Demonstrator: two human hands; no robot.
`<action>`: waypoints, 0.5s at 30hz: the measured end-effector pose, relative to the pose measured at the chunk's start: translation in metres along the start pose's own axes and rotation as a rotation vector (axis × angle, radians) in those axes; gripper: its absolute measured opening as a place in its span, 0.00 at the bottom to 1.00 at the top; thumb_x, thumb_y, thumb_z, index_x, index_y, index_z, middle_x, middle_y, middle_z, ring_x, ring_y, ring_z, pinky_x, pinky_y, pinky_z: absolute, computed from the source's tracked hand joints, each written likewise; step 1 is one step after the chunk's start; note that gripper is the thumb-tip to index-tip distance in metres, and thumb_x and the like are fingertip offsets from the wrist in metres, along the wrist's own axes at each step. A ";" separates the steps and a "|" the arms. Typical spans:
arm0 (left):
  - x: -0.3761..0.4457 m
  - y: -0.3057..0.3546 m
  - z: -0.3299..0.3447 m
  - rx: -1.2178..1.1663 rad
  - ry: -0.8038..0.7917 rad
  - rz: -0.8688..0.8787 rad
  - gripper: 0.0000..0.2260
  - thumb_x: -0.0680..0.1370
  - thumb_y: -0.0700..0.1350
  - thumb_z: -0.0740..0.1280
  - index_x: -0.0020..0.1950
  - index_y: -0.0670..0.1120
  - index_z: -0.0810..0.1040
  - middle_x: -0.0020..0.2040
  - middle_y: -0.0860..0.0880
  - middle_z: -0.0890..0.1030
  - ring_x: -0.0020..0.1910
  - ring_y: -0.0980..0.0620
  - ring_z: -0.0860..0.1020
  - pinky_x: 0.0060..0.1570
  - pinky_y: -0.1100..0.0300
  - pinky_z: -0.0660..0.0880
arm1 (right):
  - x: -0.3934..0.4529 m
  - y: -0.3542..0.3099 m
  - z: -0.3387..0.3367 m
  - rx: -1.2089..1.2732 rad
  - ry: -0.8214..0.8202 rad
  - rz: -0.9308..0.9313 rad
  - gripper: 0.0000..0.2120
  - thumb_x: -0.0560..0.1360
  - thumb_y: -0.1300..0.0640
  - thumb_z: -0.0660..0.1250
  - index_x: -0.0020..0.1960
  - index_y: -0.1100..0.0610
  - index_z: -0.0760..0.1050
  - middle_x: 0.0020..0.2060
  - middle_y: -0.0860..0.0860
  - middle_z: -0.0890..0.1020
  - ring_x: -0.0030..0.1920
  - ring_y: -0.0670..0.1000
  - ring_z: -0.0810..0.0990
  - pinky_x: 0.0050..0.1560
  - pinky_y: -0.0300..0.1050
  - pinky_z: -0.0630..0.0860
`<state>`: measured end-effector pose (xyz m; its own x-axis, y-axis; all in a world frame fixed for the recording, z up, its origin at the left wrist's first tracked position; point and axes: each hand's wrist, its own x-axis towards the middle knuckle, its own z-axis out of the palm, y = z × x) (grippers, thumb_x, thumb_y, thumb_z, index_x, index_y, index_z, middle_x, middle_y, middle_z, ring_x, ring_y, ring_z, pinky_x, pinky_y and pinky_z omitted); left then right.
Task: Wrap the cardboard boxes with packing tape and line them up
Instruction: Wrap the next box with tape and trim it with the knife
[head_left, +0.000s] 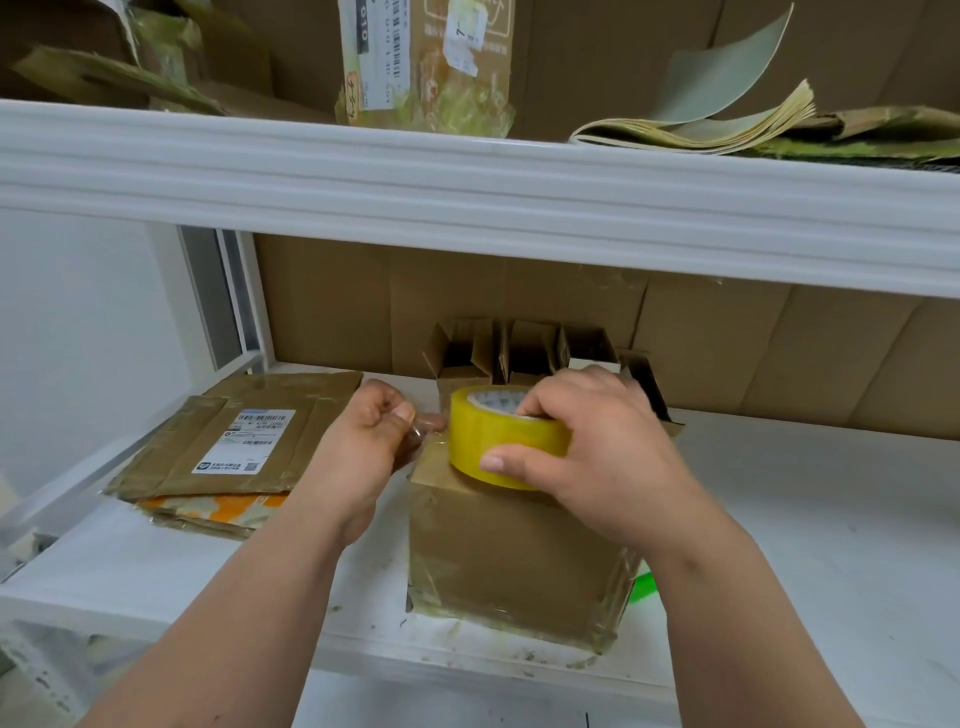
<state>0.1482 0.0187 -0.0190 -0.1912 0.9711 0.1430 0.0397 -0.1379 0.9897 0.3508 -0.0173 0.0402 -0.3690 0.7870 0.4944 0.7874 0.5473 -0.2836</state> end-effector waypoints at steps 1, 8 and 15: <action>0.000 0.000 0.000 -0.014 -0.015 -0.012 0.08 0.85 0.39 0.56 0.47 0.43 0.70 0.33 0.53 0.83 0.38 0.52 0.76 0.43 0.58 0.74 | -0.001 0.001 -0.003 0.028 0.009 0.009 0.16 0.69 0.33 0.69 0.46 0.43 0.73 0.44 0.38 0.74 0.49 0.37 0.65 0.56 0.41 0.58; 0.002 0.001 -0.005 0.019 -0.070 -0.050 0.08 0.84 0.38 0.56 0.47 0.43 0.71 0.49 0.44 0.85 0.45 0.54 0.82 0.53 0.52 0.75 | -0.008 0.014 -0.015 0.088 -0.130 0.044 0.16 0.65 0.33 0.62 0.41 0.45 0.73 0.47 0.41 0.75 0.55 0.32 0.65 0.62 0.48 0.57; 0.000 0.001 -0.002 -0.016 -0.049 -0.047 0.09 0.84 0.38 0.55 0.45 0.45 0.69 0.40 0.50 0.86 0.45 0.49 0.82 0.52 0.54 0.76 | -0.013 0.032 0.001 0.221 -0.023 0.085 0.20 0.63 0.28 0.61 0.38 0.44 0.74 0.40 0.38 0.76 0.52 0.39 0.70 0.61 0.52 0.67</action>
<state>0.1461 0.0180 -0.0181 -0.1438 0.9850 0.0957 0.0162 -0.0944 0.9954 0.3801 -0.0101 0.0240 -0.3193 0.8379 0.4428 0.6901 0.5258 -0.4973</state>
